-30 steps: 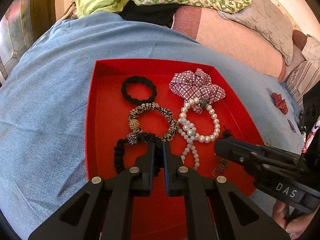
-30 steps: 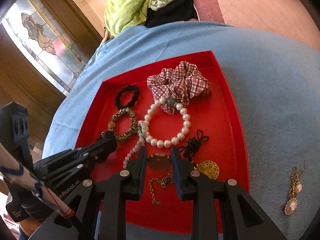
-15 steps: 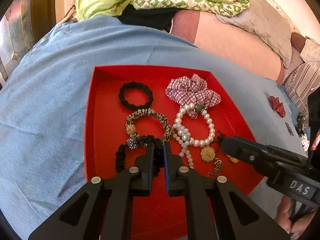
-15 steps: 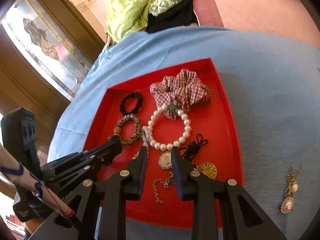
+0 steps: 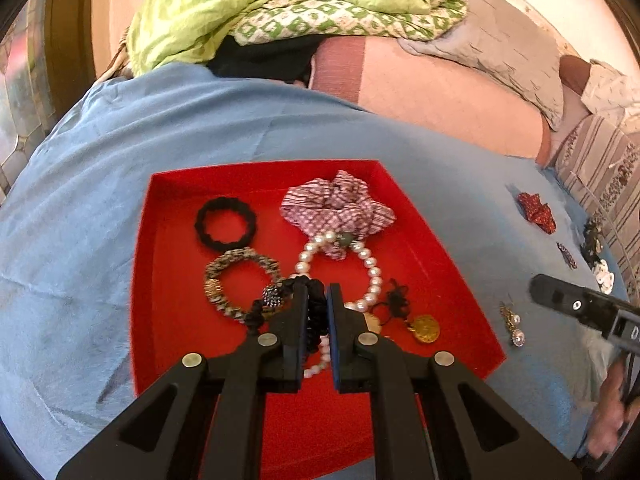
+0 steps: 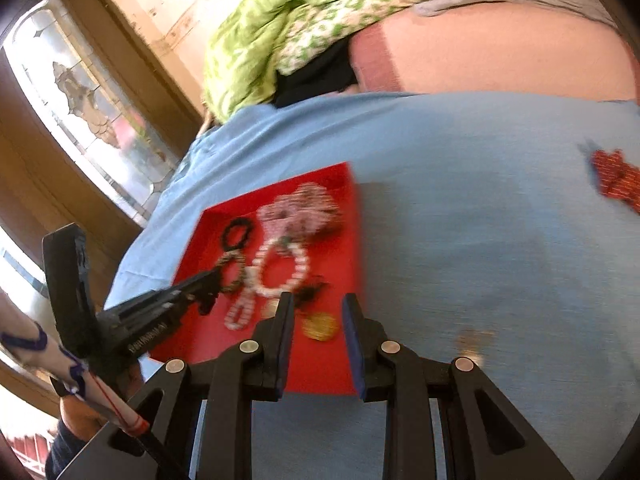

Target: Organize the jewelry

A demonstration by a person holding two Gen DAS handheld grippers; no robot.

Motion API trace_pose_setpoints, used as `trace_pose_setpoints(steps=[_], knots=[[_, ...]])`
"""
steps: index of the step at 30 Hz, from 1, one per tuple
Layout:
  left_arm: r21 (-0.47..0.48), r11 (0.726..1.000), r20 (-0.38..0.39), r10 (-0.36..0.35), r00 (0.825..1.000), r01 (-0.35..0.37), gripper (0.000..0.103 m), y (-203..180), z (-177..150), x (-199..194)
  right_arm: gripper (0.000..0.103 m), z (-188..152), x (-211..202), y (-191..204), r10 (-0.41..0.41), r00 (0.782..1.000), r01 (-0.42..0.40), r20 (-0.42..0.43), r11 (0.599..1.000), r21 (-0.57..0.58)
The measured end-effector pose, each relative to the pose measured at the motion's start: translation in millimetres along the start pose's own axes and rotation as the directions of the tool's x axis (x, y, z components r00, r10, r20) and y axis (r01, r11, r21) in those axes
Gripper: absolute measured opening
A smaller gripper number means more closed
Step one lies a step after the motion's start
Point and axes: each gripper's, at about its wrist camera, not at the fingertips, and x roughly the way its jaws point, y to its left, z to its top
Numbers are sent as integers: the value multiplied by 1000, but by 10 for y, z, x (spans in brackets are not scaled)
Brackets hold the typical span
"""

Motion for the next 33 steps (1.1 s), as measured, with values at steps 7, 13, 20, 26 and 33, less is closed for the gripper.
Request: trace_pose_setpoints(steps=[7,13,20,26,33], knots=[[78,997,-9,-24,1000,25,9,-362,-13,74,27,-194,-94,-747,-43,999,45,-16,989,139],[179,982,-25,-63,998,66,9,-775,-90,156,27,-206,7,-860,-13,999,20,-42,985,171],[231,968,-37,-94,995,100,9,-1024,-123,205,27,-233,142,-779,-26,996,36,-81,992,121],[232,966,-34,-112,993,116,9,-1043,-118,175,27,-258,236,-737,-65,993,73,-99,994,78],[247,962,-36,-114,993,119,9,-1121,-136,174,22,-290,289,-565,-164,981,158,-105,985,-66]])
